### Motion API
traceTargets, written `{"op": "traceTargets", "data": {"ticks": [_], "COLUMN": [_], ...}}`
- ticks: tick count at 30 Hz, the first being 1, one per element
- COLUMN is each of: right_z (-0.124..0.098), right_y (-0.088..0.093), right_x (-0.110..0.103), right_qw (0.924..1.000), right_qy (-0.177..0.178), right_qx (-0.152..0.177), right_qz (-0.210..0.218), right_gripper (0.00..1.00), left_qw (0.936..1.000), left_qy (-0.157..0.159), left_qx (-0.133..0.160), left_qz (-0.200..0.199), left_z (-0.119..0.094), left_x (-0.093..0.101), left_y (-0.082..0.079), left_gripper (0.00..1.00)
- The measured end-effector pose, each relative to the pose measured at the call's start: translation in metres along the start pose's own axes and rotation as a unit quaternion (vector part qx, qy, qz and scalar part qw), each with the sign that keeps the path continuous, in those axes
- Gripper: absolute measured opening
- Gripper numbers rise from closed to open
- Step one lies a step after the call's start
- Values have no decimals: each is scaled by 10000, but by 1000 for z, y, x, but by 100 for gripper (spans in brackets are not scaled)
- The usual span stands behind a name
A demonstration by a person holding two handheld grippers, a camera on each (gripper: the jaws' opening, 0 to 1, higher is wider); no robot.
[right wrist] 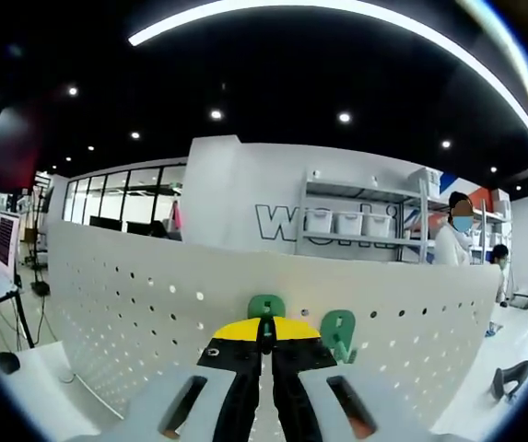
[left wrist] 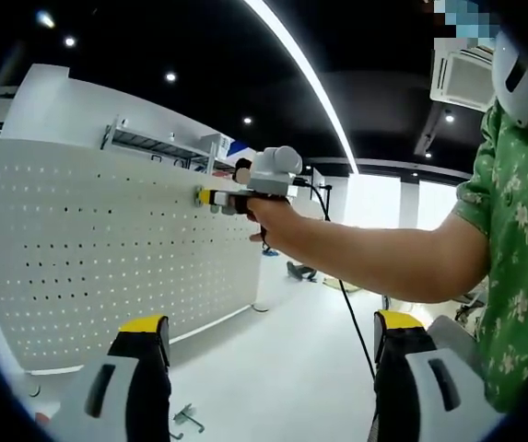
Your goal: Insert the hook assembly into the mounting plate slot until the hook locks in place.
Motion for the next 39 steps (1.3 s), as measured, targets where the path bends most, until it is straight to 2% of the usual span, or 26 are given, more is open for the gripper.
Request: {"op": "traceTargets", "data": {"ticks": [39], "right_z": [0], "right_y": [3], "right_x": [-2], "right_qw": [10000], "right_qy": [3], "right_qx": [54], "right_qz": [-79], "right_gripper": [2], "left_qw": [10000], "left_qy": [-7], "left_qx": [-21], "left_qz": [20], "left_z": [-2], "left_x": [-2], "left_y": [0], "left_gripper": [91]}}
Point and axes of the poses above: the point that each gripper's makers call its tool centre point, and the gripper's own axes: z roughly forward along the fingers, x roughly to its right, y roughly out of its underside, the point moved 8 cm from there along -z, roughly backward along the fingers, and after that the axes turned 6 degrees about -x, right-handed, at the moved point
